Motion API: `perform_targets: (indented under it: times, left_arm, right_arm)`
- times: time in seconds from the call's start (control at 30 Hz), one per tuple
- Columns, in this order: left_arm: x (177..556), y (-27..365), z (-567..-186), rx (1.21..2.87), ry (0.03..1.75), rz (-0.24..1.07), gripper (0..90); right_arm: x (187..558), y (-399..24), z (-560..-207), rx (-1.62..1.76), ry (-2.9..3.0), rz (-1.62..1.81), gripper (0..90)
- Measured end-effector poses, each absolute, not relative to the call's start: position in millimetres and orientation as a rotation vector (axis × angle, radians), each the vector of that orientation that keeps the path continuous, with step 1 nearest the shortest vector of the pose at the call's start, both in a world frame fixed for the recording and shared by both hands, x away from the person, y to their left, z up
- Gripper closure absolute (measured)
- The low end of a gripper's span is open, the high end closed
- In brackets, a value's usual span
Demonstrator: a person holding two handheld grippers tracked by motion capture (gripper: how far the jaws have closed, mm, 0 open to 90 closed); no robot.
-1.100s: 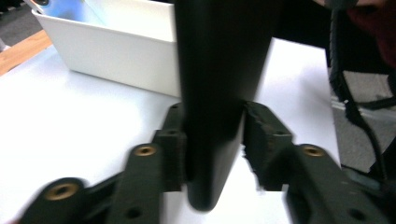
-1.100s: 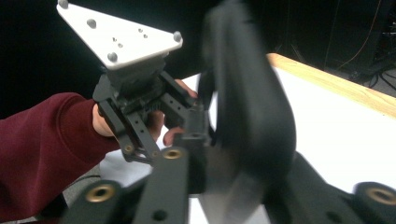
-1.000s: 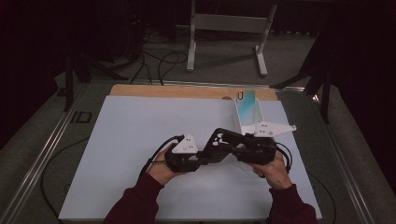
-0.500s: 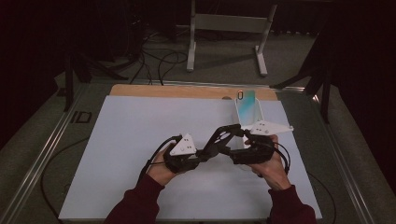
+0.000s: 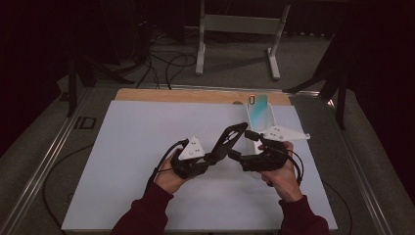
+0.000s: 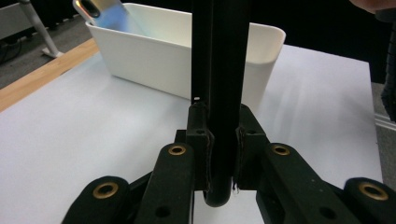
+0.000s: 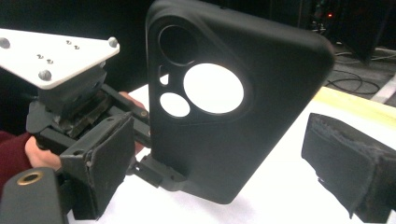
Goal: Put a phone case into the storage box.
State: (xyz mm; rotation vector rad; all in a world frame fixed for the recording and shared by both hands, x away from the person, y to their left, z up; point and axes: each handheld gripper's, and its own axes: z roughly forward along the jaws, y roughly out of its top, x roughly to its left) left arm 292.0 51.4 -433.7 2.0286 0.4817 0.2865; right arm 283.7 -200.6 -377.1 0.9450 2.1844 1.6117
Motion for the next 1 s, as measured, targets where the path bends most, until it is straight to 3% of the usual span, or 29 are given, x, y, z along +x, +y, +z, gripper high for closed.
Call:
perform_targets:
  times: [1.0]
  left_arm:
    - [288,41,-436,1.981,0.508,0.246,80.4]
  right_arm:
    - [295,-181,-366,1.162,1.959,1.698,11.9]
